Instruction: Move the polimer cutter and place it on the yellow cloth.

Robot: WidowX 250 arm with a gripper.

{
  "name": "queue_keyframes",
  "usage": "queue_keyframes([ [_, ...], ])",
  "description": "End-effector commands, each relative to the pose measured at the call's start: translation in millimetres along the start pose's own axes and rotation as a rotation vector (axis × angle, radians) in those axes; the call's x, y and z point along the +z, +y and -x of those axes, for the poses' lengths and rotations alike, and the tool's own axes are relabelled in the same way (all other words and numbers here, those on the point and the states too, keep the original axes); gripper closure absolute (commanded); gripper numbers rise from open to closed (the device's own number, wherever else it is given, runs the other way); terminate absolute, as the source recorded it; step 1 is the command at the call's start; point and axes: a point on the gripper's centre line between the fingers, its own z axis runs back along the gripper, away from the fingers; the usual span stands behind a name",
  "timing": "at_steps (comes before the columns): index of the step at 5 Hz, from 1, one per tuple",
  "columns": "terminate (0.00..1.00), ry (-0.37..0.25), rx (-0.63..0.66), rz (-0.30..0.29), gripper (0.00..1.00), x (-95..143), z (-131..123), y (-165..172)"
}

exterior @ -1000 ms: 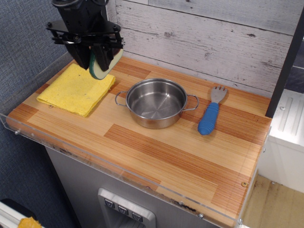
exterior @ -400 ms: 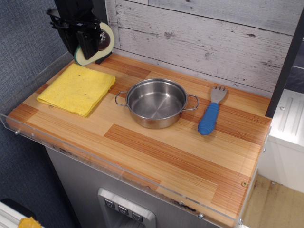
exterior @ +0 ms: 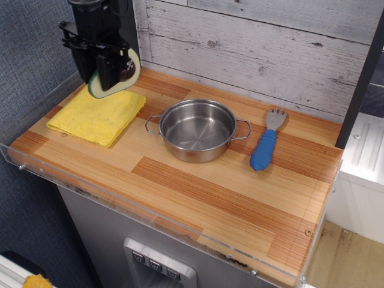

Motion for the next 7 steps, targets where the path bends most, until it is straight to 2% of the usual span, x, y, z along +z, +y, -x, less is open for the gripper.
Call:
queue_keyframes([
  [1,0.0,-0.076,0.045,-0.045,1.0,-5.2,18.2,15.0],
  [3,0.0,-0.075,0.038,-0.039,1.0,-17.4,19.7,18.9],
  [4,0.0,-0.08,0.046,-0.027,0.0,-17.1,17.2,17.7],
  [5,0.0,-0.065,0.025,-0.015,0.0,-17.3,13.3,15.1],
  [6,0.0,-0.105,0.015,-0.022,0.0,-3.9,12.1,12.0],
  [7,0.0,-0.156,0.02,-0.043,0.0,23.7,10.6,2.7],
])
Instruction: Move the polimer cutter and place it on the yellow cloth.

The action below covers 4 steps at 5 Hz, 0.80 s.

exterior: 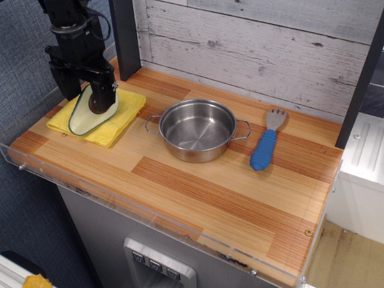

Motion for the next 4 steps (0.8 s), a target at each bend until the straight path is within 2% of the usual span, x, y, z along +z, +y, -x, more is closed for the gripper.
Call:
queue_keyframes([
  [1,0.0,-0.11,0.096,-0.059,0.0,74.4,-15.9,-31.4],
  [2,0.0,-0.128,0.113,-0.047,0.0,93.8,-20.7,-52.7],
  [3,0.0,-0.107,0.072,0.01,0.0,91.1,-30.4,-78.1],
  [4,0.0,-0.086,0.001,0.03,0.0,84.6,-33.0,-99.0],
])
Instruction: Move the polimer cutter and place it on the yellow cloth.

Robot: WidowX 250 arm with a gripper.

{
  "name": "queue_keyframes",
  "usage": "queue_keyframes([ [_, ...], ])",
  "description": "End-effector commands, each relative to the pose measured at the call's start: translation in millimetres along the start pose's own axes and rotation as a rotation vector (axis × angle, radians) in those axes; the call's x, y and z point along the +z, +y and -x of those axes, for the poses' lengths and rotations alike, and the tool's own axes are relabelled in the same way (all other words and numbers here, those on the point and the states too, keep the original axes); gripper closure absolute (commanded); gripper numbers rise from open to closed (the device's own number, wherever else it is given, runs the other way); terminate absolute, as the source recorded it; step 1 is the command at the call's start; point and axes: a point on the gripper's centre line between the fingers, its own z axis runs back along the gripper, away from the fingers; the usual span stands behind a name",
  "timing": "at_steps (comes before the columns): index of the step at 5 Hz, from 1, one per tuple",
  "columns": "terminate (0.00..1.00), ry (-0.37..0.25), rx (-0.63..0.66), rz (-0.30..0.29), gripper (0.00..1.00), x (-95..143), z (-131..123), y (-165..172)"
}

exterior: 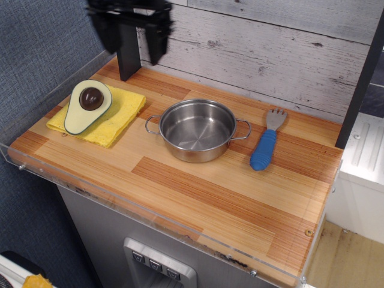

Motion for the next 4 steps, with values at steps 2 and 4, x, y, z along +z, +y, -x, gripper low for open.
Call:
queue_keyframes([
  [2,0.0,0.012,-0.089,-0.024,0.0,3.7,-2.3,-36.0],
  [4,1.0,0.012,-0.089,-0.024,0.0,3.7,-2.3,-36.0],
])
